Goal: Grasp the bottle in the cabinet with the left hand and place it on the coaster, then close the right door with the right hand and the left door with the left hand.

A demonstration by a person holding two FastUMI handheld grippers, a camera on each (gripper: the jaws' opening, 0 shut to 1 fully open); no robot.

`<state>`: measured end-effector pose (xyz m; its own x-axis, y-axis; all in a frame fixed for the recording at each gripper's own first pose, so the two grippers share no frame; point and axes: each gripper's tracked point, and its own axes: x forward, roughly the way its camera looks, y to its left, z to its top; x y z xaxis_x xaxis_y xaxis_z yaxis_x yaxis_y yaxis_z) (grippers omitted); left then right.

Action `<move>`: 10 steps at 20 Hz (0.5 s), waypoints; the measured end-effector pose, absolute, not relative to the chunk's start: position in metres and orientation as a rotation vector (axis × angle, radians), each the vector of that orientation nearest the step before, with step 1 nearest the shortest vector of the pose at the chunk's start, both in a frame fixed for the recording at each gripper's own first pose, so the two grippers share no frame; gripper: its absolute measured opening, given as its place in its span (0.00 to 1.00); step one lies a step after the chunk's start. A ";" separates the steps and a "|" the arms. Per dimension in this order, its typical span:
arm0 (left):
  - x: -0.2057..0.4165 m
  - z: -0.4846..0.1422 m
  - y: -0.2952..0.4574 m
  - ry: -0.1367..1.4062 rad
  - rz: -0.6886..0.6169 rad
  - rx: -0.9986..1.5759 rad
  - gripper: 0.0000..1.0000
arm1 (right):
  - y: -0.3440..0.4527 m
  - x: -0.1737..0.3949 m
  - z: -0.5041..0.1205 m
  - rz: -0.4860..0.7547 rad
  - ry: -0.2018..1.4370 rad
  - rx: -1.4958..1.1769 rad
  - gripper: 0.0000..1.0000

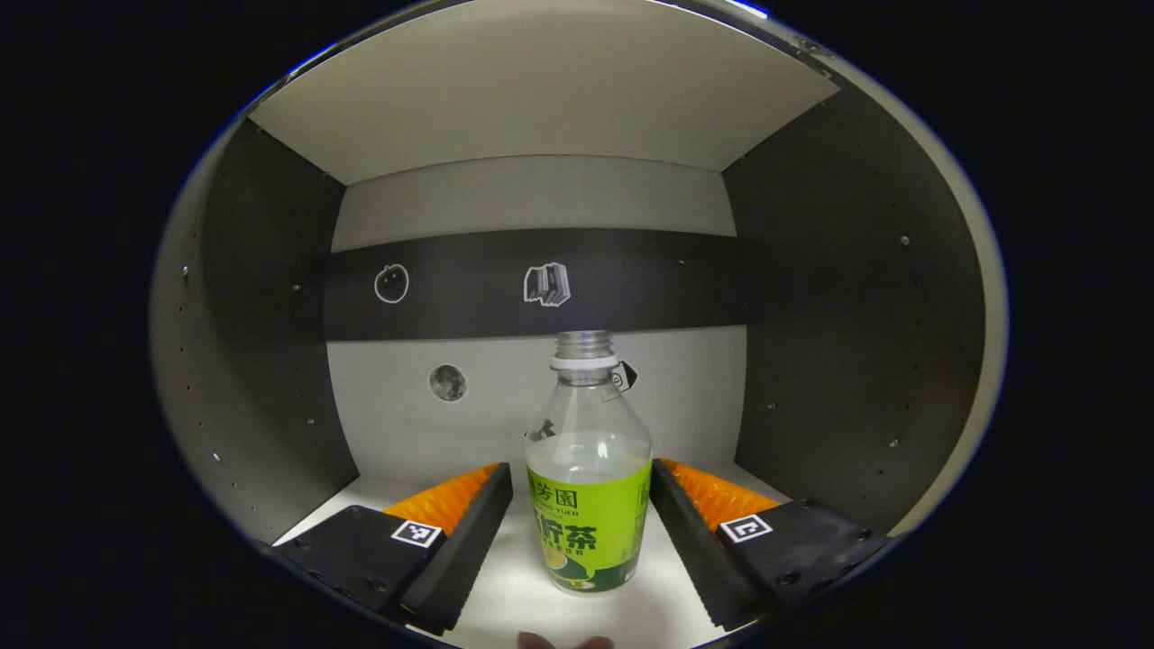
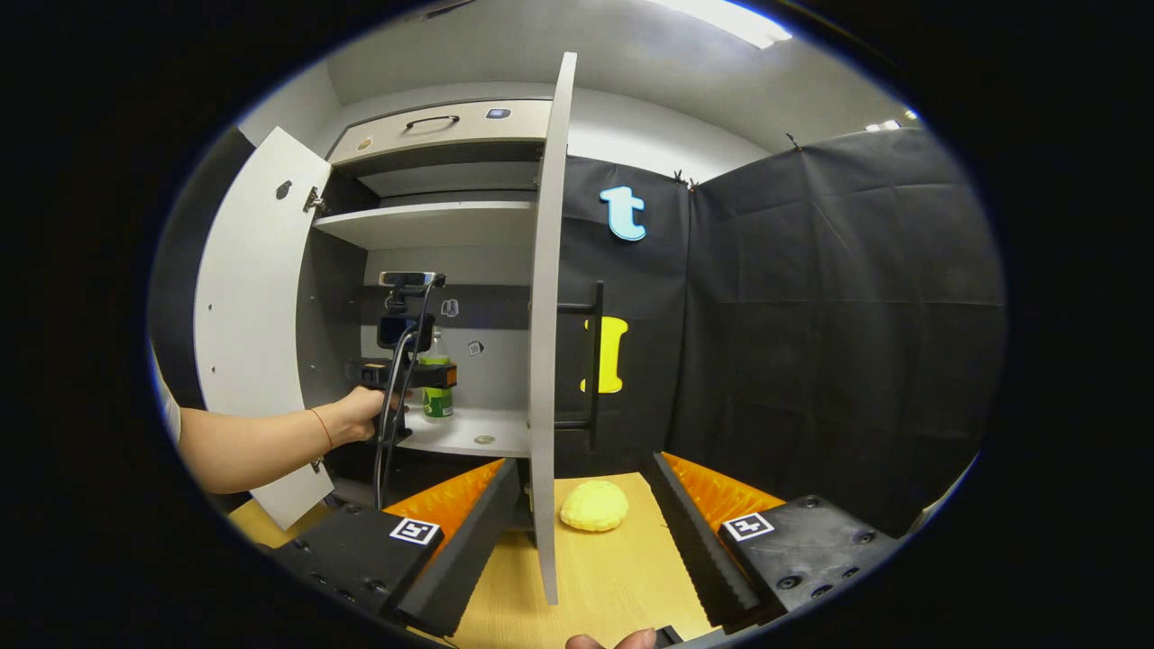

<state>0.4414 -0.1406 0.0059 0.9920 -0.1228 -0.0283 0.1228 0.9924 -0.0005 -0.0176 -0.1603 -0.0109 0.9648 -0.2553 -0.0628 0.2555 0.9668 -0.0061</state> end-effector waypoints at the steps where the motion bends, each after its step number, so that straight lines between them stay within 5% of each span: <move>1: 0.442 0.007 -0.143 0.025 -0.134 -0.003 0.96 | -0.162 -0.018 -0.010 -0.264 0.060 0.001 0.98; 2: 0.440 0.009 -0.145 0.021 -0.129 -0.001 0.94 | -0.164 -0.019 -0.009 -0.268 0.058 0.002 0.98; 3: 0.438 0.010 -0.145 0.022 -0.133 0.000 0.79 | -0.165 -0.020 -0.008 -0.270 0.057 0.004 0.98; 10: 0.391 0.045 -0.136 -0.032 -0.161 -0.014 0.77 | -0.157 -0.021 -0.001 -0.248 0.038 0.011 0.98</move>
